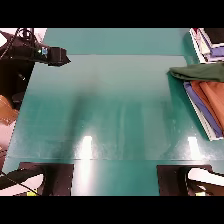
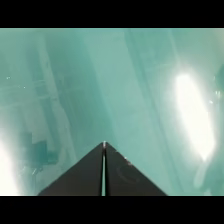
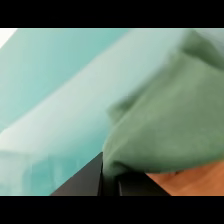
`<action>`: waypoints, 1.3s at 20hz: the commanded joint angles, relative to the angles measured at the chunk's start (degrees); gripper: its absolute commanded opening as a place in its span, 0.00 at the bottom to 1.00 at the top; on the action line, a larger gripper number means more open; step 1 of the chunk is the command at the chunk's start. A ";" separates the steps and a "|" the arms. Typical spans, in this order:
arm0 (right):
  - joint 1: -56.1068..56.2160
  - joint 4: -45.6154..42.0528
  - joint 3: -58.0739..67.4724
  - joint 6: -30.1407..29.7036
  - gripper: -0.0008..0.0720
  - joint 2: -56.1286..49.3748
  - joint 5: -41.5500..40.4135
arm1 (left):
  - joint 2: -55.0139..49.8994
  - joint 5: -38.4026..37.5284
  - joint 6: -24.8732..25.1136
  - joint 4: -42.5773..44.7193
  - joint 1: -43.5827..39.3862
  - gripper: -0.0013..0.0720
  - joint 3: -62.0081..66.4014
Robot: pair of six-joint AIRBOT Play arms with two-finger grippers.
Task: Fold the shirts.
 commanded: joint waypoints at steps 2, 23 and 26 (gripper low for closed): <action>-1.55 -0.11 7.85 -0.42 0.03 2.34 1.33 | -0.02 0.50 -0.46 -0.11 -0.04 0.05 -0.02; -10.45 -51.23 -12.59 11.61 0.04 20.76 23.82 | -0.02 0.48 1.55 -0.07 -0.04 0.05 -0.02; -10.45 -54.69 -14.40 13.55 0.77 20.90 25.07 | -0.02 0.46 1.55 -0.09 -0.04 0.05 -0.02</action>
